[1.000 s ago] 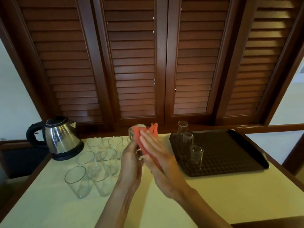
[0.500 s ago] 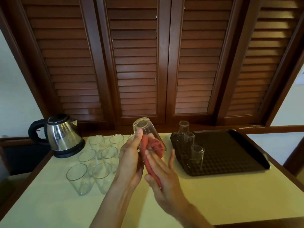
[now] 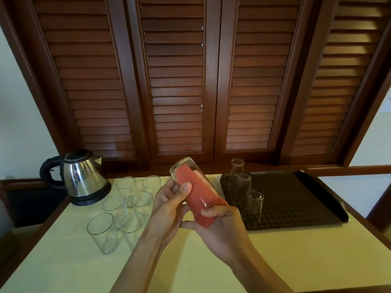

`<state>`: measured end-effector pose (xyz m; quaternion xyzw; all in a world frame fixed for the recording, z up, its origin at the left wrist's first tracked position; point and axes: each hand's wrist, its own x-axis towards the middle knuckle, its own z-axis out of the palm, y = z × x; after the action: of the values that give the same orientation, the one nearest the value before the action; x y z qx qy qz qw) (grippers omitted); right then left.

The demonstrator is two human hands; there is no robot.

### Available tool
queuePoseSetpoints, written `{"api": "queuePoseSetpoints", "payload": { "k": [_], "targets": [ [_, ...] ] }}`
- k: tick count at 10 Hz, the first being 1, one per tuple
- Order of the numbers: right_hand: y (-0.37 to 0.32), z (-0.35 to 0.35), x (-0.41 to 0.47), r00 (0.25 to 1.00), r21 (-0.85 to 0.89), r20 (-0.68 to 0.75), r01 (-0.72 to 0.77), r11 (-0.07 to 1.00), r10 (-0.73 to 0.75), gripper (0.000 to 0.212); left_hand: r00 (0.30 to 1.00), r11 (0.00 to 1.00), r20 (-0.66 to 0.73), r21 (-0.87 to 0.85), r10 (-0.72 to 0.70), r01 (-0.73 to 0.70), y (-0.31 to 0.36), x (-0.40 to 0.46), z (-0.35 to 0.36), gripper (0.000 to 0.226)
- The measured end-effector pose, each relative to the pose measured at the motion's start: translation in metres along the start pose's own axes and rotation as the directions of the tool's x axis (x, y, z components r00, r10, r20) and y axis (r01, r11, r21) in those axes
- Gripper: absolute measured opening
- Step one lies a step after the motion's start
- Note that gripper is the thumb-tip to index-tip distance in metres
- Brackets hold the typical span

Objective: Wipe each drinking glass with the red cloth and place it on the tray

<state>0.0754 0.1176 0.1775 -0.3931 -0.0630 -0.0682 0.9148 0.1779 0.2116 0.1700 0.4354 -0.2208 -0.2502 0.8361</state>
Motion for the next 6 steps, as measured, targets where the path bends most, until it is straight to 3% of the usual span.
{"api": "queuePoseSetpoints", "payload": {
  "k": [1,2,3,4,5,6],
  "targets": [
    [-0.003,0.001,0.001,0.975,-0.696,0.028,0.176,0.696,-0.219,0.08,0.997,0.997,0.071,-0.071,-0.013,0.018,0.006,0.001,0.0,0.095],
    [0.003,-0.023,0.016,0.842,-0.801,0.434,0.197,-0.566,-0.321,0.113,0.993,0.999,0.113,-0.039,-0.018,0.023,0.01,0.002,0.001,0.081],
    [0.006,-0.017,0.016,0.9,-0.813,0.325,0.108,-0.572,-0.291,0.12,0.994,1.0,0.104,0.0,-0.017,0.017,0.008,0.003,0.0,0.077],
    [0.013,-0.012,0.013,0.901,-0.956,0.282,0.295,-0.013,-0.328,0.108,0.995,1.0,0.103,-0.01,-0.017,0.018,0.003,0.004,-0.004,0.082],
    [0.012,-0.004,-0.002,0.983,-0.455,-0.04,0.14,0.879,-0.177,0.083,0.998,0.998,0.058,-0.064,-0.005,0.009,0.001,0.005,-0.012,0.084],
    [0.01,-0.013,-0.013,0.988,0.127,-0.155,0.009,0.992,0.011,0.051,0.999,0.999,0.012,-0.021,0.044,-0.043,0.006,0.007,-0.013,0.088]
  ]
}}
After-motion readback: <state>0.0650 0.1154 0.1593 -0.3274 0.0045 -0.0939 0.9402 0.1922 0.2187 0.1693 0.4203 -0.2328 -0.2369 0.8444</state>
